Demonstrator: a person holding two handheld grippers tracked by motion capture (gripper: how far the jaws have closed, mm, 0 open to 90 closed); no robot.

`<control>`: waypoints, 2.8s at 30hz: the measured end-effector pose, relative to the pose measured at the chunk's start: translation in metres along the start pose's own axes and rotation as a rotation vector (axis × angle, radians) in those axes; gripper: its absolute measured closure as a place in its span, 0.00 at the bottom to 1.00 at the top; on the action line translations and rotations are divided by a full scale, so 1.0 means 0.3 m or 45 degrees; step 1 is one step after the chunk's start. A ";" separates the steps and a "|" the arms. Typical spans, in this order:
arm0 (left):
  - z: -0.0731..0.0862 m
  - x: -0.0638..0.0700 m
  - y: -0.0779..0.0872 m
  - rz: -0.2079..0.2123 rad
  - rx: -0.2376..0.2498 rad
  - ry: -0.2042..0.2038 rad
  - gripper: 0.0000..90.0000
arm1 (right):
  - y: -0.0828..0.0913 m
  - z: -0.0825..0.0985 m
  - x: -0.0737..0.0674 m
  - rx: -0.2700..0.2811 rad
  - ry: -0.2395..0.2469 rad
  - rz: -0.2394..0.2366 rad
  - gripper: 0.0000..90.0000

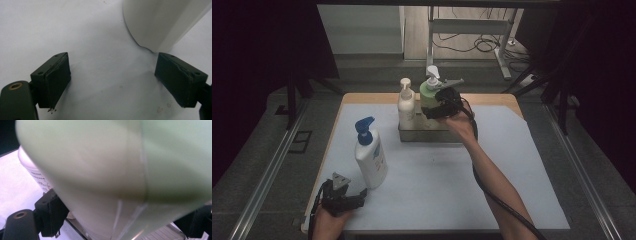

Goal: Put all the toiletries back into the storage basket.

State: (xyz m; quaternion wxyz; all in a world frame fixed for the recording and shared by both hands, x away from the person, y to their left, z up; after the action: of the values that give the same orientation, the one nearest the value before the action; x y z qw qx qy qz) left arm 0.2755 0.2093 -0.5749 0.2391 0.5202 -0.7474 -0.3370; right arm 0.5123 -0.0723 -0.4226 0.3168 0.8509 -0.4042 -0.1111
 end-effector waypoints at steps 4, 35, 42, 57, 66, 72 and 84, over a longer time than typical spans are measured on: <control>0.000 0.000 0.000 0.000 0.000 0.000 0.15 | -0.016 0.015 -0.002 -0.012 0.000 -0.003 0.13; 0.000 0.000 0.000 0.000 0.000 0.002 0.14 | -0.099 0.111 -0.015 -0.126 -0.013 -0.037 0.13; 0.000 0.000 0.000 0.000 -0.001 0.000 0.15 | -0.104 0.113 0.003 -0.123 -0.040 -0.062 0.12; 0.000 0.000 0.000 0.000 0.000 -0.001 0.15 | -0.074 0.126 -0.001 -0.090 -0.004 -0.042 0.11; 0.000 0.000 0.000 -0.001 0.000 0.000 0.15 | -0.021 0.151 -0.002 -0.066 0.014 -0.088 0.13; 0.000 0.000 0.000 -0.001 -0.001 0.000 0.15 | 0.016 0.175 -0.001 -0.076 0.040 -0.107 0.19; 0.000 0.000 0.000 -0.001 -0.001 0.000 0.15 | 0.052 0.240 0.049 -0.098 -0.038 -0.119 0.56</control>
State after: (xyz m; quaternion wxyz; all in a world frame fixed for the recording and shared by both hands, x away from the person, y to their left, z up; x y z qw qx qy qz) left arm 0.2754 0.2092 -0.5749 0.2391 0.5205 -0.7471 -0.3372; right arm 0.4801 -0.1232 -0.4676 0.3376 0.8543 -0.3639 -0.1538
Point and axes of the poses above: each handheld gripper's, and its own axes: y roughly backward along the jaws, z roughly out of its underside, x roughly to its right, the point moved 7 cm from there along -y, roughly forward along the jaws, and after that the axes turned 2 degrees about -x, right-handed, at the moved point
